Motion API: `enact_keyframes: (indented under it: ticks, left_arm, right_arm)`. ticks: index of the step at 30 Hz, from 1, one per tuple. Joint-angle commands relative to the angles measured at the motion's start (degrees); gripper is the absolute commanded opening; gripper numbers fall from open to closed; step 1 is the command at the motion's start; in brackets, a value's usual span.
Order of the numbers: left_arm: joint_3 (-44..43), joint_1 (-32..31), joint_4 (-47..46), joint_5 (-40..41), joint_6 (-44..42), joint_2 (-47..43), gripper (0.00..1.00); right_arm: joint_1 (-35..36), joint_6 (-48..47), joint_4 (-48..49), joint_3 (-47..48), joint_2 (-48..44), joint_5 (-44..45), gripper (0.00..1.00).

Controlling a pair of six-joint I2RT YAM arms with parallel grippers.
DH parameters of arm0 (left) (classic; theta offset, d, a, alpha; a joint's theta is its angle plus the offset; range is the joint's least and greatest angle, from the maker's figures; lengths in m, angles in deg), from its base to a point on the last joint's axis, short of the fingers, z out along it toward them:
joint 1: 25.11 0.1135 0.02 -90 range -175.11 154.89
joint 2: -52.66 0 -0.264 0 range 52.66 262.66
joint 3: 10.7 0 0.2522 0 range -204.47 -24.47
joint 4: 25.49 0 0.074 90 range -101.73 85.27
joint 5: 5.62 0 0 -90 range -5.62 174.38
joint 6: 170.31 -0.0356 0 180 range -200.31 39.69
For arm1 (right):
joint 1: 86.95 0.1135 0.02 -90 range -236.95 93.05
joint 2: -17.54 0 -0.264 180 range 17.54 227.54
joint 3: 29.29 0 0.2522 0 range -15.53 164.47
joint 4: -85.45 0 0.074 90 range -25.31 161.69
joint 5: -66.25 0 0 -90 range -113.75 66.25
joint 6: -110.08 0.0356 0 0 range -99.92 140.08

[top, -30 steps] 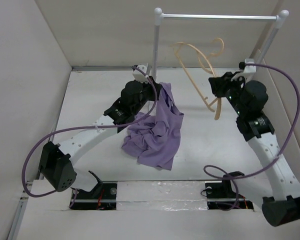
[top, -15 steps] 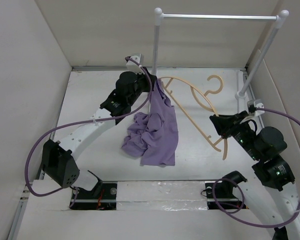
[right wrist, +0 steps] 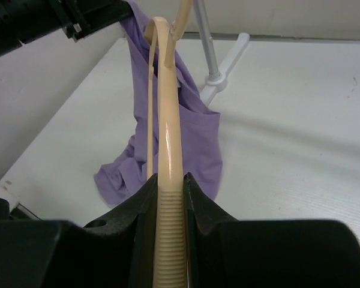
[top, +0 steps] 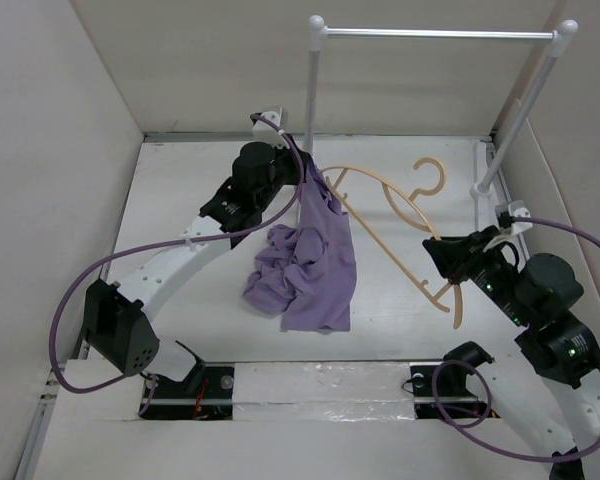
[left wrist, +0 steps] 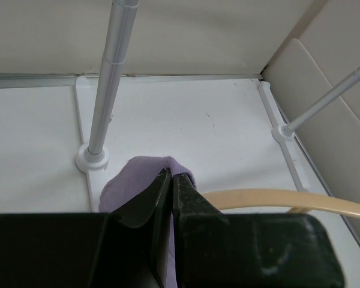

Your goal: Place the t-shirt on the hanger

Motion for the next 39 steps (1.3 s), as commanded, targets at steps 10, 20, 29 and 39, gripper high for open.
enact_keyframes:
  ticks: [10,20,29,39]
  left_arm:
    - [-8.2,0.5,-1.1,0.8,-2.0,1.6,0.0]
    - [-6.1,0.5,-1.2,-1.4,-0.8,0.5,0.0]
    - [-6.5,-2.0,1.6,-3.8,-1.7,-0.9,0.0]
    - [-7.3,-2.0,6.6,-13.3,0.4,-7.7,0.0]
  right_arm:
    - [0.7,-5.1,-5.1,8.8,-1.7,-1.0,0.0]
    - [0.7,-5.2,1.0,4.7,0.3,0.6,0.0]
    - [0.7,-3.8,8.2,1.6,5.9,-4.6,0.0]
    - [2.0,-1.7,22.9,-1.6,13.6,-7.9,0.0]
